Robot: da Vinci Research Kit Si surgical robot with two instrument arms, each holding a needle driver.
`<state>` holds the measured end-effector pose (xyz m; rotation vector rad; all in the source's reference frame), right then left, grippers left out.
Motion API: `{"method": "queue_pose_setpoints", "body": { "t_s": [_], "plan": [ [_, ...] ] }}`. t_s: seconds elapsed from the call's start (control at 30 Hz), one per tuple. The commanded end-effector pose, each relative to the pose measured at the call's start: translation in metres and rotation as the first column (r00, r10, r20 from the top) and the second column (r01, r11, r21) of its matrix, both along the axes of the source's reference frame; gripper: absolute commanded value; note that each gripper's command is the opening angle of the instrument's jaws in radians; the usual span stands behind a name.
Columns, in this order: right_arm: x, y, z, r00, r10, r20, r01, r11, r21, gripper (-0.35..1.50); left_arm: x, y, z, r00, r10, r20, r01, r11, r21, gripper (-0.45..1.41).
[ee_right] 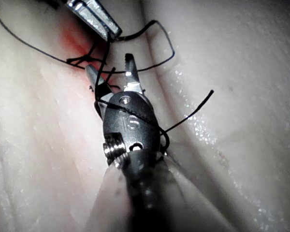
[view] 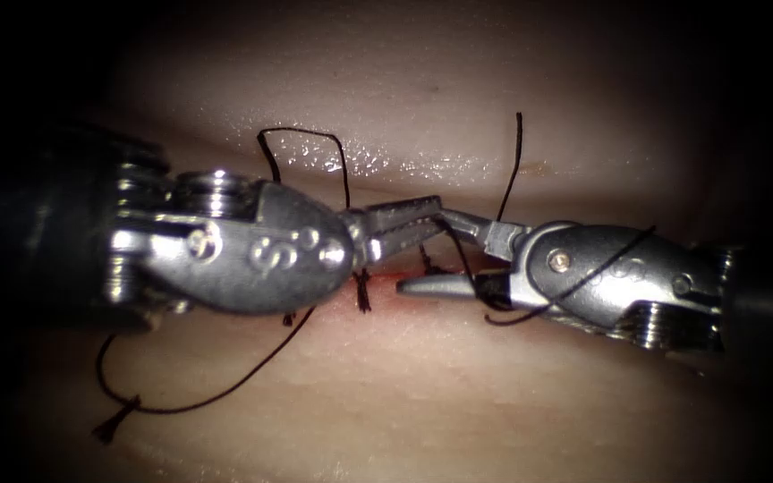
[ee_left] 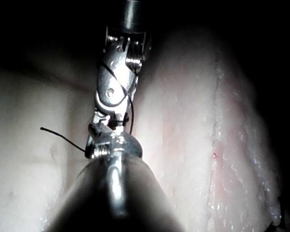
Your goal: Wound Closure
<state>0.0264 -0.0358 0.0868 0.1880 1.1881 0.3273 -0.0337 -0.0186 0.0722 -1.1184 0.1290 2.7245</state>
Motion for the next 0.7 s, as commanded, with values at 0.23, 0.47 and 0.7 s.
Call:
{"method": "queue_pose_setpoints", "body": {
  "t_s": [0.23,0.47,0.7],
  "plan": [
    [0.0004,-0.0009,0.0001,0.998,-0.045,-0.042,0.046,0.999,0.007,0.96,-0.0022,0.0022,0.0037,0.995,0.095,0.018,-0.096,0.995,0.025,-0.45],
    [0.0,-0.0012,-0.0001,0.994,-0.081,-0.073,0.082,0.997,0.002,0.88,-0.0013,0.0042,0.0074,0.984,0.176,0.01,-0.176,0.983,0.051,-0.45],
    [-0.0001,-0.0015,-0.0005,0.979,-0.048,-0.197,0.051,0.999,0.013,0.83,-0.0018,0.0033,0.0125,0.973,0.226,0.035,-0.229,0.97,0.08,-0.45]
  ]
}}
